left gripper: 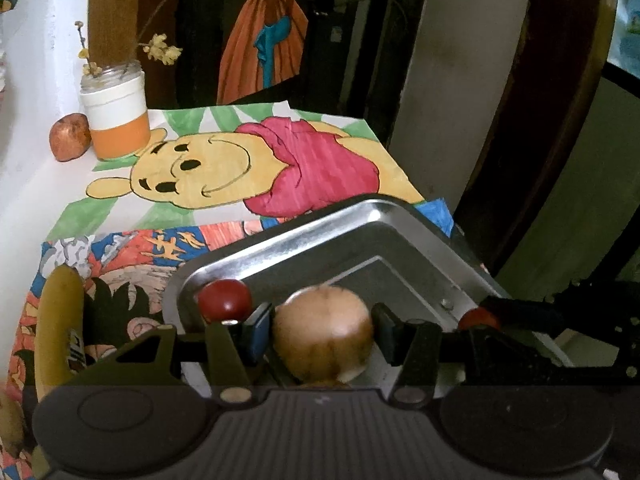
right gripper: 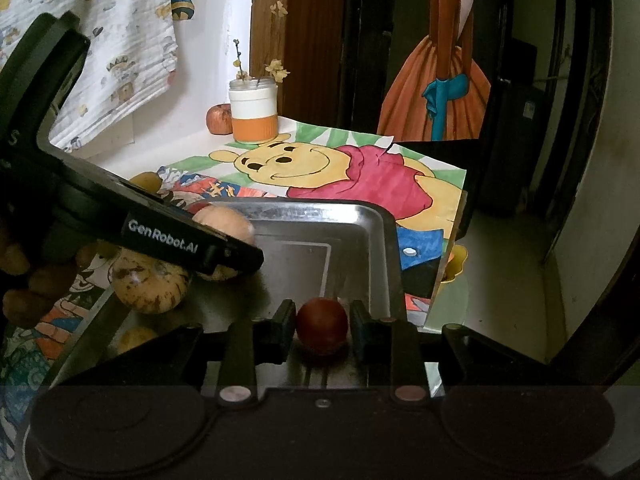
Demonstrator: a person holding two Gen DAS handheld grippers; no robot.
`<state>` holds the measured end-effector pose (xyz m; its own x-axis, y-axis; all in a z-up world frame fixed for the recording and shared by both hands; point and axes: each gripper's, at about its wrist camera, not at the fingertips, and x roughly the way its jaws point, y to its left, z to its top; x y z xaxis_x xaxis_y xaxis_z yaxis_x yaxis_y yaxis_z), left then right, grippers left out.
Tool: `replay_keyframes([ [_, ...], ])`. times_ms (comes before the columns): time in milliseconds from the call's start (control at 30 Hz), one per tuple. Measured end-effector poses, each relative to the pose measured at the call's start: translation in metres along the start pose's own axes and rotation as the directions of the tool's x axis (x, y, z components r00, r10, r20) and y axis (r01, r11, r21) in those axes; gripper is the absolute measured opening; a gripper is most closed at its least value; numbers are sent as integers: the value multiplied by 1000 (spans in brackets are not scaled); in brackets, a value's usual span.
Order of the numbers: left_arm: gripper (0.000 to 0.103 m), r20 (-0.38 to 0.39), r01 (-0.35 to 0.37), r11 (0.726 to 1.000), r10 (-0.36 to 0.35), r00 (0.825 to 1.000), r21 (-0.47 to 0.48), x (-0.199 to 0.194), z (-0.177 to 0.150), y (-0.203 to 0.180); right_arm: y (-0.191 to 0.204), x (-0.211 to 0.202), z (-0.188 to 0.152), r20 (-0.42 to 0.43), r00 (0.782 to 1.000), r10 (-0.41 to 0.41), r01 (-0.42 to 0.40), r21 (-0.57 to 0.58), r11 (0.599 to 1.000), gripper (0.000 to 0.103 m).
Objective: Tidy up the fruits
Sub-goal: 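Open the left tool to drop the melon in the tray while the right tool releases the tomato, then lift both open tools away from the tray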
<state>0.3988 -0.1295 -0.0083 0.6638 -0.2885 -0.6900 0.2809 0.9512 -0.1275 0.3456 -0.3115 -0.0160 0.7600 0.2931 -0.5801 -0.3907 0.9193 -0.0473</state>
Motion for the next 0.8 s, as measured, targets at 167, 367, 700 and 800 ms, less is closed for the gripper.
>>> replay_keyframes([
  [167,69,35,0,1000,1,999,-17,-12,2,1,-2,-10,-2,21,1000,-7,6,29,1000,38],
  [367,83,105,-6,998,12,994,-60,-45,-1,0,2,-39,0,78,997,-21,15,66,998,57],
  [700,103,239,-58,989,90,967,-140,-122,-30,-3,21,-98,-1,162,986,-45,28,107,994,82],
  [800,103,258,-59,984,101,961,-168,-147,-43,-3,30,-117,-5,178,983,-47,27,114,993,90],
])
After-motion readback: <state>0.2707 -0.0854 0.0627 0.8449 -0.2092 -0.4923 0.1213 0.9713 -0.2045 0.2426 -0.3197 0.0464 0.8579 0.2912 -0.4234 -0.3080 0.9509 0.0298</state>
